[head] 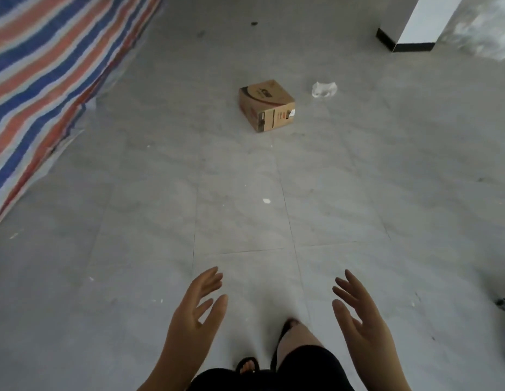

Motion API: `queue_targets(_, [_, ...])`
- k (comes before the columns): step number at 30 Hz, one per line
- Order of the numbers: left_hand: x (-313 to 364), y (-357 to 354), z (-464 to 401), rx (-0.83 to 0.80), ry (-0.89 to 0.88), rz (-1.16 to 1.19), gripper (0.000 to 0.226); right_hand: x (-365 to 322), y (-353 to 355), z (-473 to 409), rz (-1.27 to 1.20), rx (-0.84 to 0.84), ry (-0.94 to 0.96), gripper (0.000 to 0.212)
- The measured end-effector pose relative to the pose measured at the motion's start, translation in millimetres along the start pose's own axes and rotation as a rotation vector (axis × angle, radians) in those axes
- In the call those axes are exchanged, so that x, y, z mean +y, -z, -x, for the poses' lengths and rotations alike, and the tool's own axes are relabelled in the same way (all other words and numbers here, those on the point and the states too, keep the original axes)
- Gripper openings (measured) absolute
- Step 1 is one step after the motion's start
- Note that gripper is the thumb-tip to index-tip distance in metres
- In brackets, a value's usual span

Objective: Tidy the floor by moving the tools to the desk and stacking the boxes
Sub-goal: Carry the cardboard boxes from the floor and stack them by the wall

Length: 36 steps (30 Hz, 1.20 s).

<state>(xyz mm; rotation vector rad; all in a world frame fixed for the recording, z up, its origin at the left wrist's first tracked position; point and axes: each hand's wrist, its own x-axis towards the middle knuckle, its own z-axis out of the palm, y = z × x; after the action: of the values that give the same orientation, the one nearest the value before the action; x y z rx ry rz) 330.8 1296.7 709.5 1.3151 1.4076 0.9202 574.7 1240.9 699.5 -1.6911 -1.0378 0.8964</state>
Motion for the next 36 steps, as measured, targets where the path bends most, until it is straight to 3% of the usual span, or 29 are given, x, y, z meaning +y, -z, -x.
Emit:
queue_targets(6, [16, -48, -151, 0.016, -0.004, -0.016, 0.041, -4, -1, -163, 0.033, -0.016, 0.009, 0.055])
queue_targets(16, [105, -144, -409, 0.060, -0.029, 0.046, 0.034, -61, 29, -463, 0.044, -0.037, 0.051, 0.050])
queue_targets(20, [113, -160, -494, 0.070, 0.000, 0.038, 0.042, -66, 21, -545, 0.078, -0.064, 0.026, 0.053])
queue_targets(28, [141, -178, -726, 0.052, -0.018, 0.041, 0.037, -83, -22, -764, 0.044, -0.039, 0.005, 0.046])
queue_targets(36, [191, -191, -913, 0.029, -0.017, 0.020, 0.034, -124, -47, -952, 0.030, 0.017, -0.006, 0.055])
